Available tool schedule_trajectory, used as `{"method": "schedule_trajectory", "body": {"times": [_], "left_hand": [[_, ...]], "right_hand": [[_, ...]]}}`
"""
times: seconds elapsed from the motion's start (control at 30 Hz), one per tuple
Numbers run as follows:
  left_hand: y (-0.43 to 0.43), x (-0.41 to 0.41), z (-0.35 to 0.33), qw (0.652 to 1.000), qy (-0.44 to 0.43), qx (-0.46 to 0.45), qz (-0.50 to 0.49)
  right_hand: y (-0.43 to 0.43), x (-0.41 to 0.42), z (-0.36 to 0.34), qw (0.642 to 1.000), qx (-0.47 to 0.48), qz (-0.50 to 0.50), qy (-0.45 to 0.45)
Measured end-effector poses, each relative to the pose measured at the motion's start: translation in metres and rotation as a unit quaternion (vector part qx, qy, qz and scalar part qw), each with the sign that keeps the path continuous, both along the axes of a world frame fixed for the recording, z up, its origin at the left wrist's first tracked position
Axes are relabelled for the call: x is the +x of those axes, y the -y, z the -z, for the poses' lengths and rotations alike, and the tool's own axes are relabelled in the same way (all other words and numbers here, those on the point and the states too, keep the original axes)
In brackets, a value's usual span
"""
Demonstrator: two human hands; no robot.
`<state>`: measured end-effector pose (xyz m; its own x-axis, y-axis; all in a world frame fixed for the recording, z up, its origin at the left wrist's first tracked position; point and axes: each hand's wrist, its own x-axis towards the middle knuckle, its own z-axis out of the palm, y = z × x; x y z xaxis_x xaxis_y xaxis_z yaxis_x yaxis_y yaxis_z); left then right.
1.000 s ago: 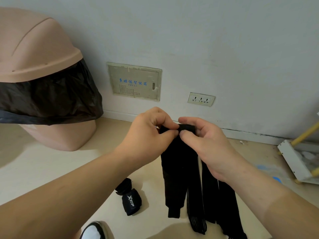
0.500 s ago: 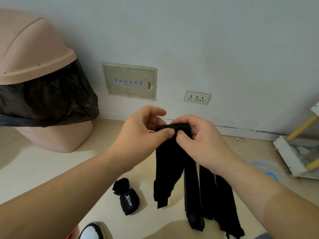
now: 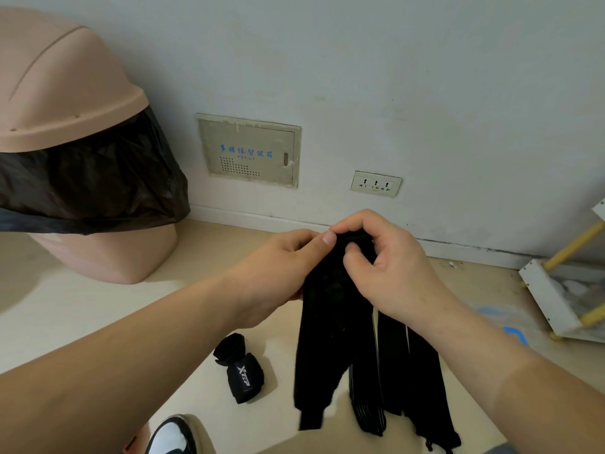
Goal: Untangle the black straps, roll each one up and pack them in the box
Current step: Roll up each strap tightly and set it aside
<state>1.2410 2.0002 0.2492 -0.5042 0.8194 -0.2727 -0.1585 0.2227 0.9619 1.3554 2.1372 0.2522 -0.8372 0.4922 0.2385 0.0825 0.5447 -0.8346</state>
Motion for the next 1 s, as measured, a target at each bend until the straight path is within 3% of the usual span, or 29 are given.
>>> {"method": "schedule_trajectory", "body": {"times": [0.17, 0.27, 0.33, 0.4, 0.5, 0.63, 0.73, 0.9, 1.0], "left_hand": [[-0.004, 0.002, 0.000, 0.997, -0.030, 0.037, -0.063], [-0.004, 0.000, 0.002, 0.994, -0.059, 0.052, -0.076], [-0.001, -0.002, 0.001, 0.992, -0.086, 0.056, -0.070], [0.002, -0.005, 0.000, 0.990, -0.112, 0.063, -0.060], [0.005, -0.007, 0.000, 0.984, -0.150, 0.080, -0.053], [0.004, -0.007, -0.002, 0.980, -0.166, 0.097, -0.059], [0.002, -0.007, -0.001, 0.986, -0.128, 0.084, -0.069], [0.001, -0.003, -0.001, 0.999, 0.011, 0.025, -0.027], [-0.001, -0.002, 0.001, 1.000, -0.007, -0.006, -0.024]], "right_hand": [[0.002, -0.003, 0.000, 0.998, -0.055, 0.033, -0.017], [0.001, -0.003, -0.003, 0.983, -0.182, 0.031, -0.025], [-0.004, -0.002, -0.008, 0.950, -0.311, -0.009, -0.012], [-0.010, 0.000, -0.010, 0.925, -0.376, -0.039, 0.036], [-0.016, 0.003, -0.005, 0.921, -0.365, -0.075, 0.114], [-0.015, 0.002, -0.001, 0.932, -0.354, -0.054, 0.064], [-0.015, 0.001, 0.002, 0.938, -0.342, -0.029, 0.048], [-0.010, 0.000, 0.008, 0.966, -0.257, -0.001, 0.033], [-0.006, 0.001, 0.008, 0.979, -0.205, -0.002, 0.008]]}}
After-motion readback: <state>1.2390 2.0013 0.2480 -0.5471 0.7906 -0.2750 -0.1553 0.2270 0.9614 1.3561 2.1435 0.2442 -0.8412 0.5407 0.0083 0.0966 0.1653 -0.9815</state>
